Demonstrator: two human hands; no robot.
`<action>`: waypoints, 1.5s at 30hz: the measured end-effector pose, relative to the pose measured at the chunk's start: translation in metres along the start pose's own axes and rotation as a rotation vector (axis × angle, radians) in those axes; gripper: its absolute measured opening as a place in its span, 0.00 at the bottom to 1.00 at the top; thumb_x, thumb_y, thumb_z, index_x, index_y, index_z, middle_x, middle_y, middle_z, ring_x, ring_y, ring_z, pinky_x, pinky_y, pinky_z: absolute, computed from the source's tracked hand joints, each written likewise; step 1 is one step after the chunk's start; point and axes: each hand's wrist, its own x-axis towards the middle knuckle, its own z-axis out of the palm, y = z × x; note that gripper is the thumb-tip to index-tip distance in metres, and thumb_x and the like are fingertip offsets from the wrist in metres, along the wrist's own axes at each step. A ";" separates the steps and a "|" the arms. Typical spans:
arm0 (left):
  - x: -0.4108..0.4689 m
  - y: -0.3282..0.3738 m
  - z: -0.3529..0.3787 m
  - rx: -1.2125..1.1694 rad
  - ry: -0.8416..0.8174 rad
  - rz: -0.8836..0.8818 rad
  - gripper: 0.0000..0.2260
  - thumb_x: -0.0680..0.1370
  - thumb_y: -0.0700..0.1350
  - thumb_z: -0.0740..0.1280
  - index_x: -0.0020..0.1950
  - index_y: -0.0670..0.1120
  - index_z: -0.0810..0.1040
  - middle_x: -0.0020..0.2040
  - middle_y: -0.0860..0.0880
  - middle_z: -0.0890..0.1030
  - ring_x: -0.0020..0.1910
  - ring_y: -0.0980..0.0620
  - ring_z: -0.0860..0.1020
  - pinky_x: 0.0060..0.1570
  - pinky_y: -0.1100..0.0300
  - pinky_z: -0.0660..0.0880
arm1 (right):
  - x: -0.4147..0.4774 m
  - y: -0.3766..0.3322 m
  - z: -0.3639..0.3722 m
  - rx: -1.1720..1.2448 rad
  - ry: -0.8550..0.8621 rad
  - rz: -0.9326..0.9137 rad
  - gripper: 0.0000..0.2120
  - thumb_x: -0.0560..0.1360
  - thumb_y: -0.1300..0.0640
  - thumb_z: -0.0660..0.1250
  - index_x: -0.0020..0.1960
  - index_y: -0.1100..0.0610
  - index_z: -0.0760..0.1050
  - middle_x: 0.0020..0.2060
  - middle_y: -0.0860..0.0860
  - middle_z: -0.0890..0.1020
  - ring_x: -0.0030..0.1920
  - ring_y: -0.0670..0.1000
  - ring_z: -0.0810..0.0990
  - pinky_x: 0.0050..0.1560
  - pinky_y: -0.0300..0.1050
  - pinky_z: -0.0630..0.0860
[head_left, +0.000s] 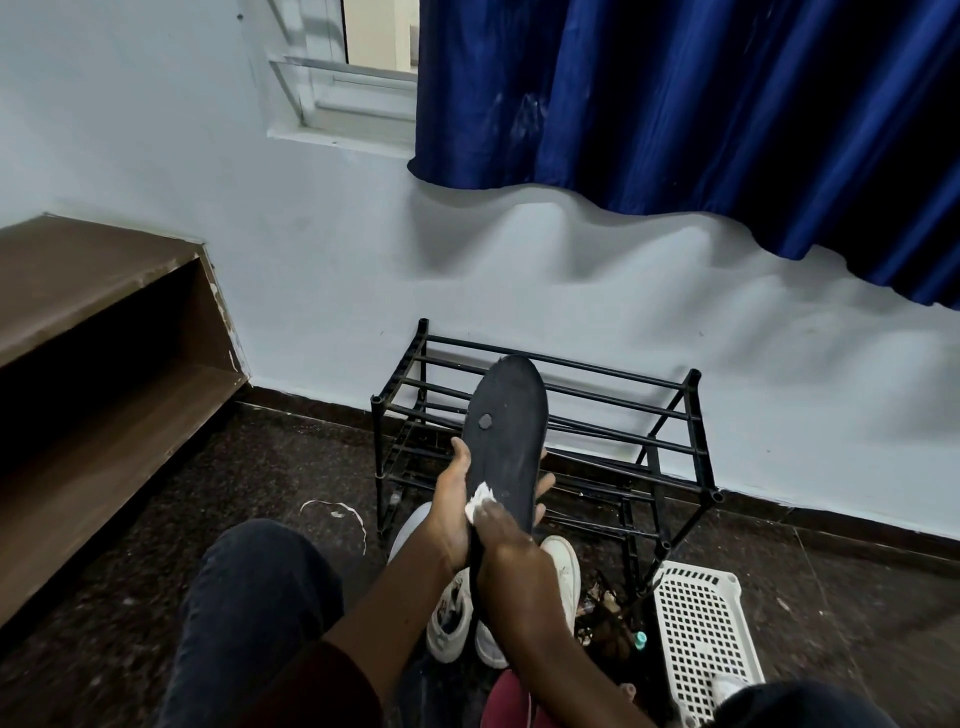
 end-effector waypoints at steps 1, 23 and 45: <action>0.002 0.002 -0.003 -0.026 0.000 0.008 0.40 0.72 0.72 0.52 0.65 0.40 0.75 0.59 0.41 0.79 0.56 0.42 0.79 0.48 0.50 0.77 | -0.011 -0.001 0.002 0.005 -0.027 0.007 0.19 0.63 0.64 0.67 0.54 0.55 0.76 0.51 0.51 0.82 0.36 0.49 0.83 0.27 0.37 0.75; -0.001 0.013 0.003 0.033 -0.070 0.089 0.34 0.74 0.66 0.56 0.66 0.40 0.74 0.62 0.37 0.76 0.57 0.42 0.78 0.62 0.47 0.71 | 0.020 0.007 -0.004 -0.147 0.214 0.003 0.15 0.62 0.69 0.68 0.48 0.62 0.80 0.51 0.56 0.82 0.34 0.55 0.83 0.24 0.41 0.75; -0.017 -0.017 -0.054 -0.014 0.057 -0.005 0.35 0.76 0.69 0.51 0.64 0.41 0.75 0.58 0.39 0.80 0.54 0.40 0.80 0.57 0.41 0.73 | -0.024 -0.001 0.046 0.067 0.095 0.032 0.13 0.73 0.60 0.59 0.56 0.57 0.76 0.54 0.54 0.81 0.48 0.54 0.82 0.41 0.45 0.79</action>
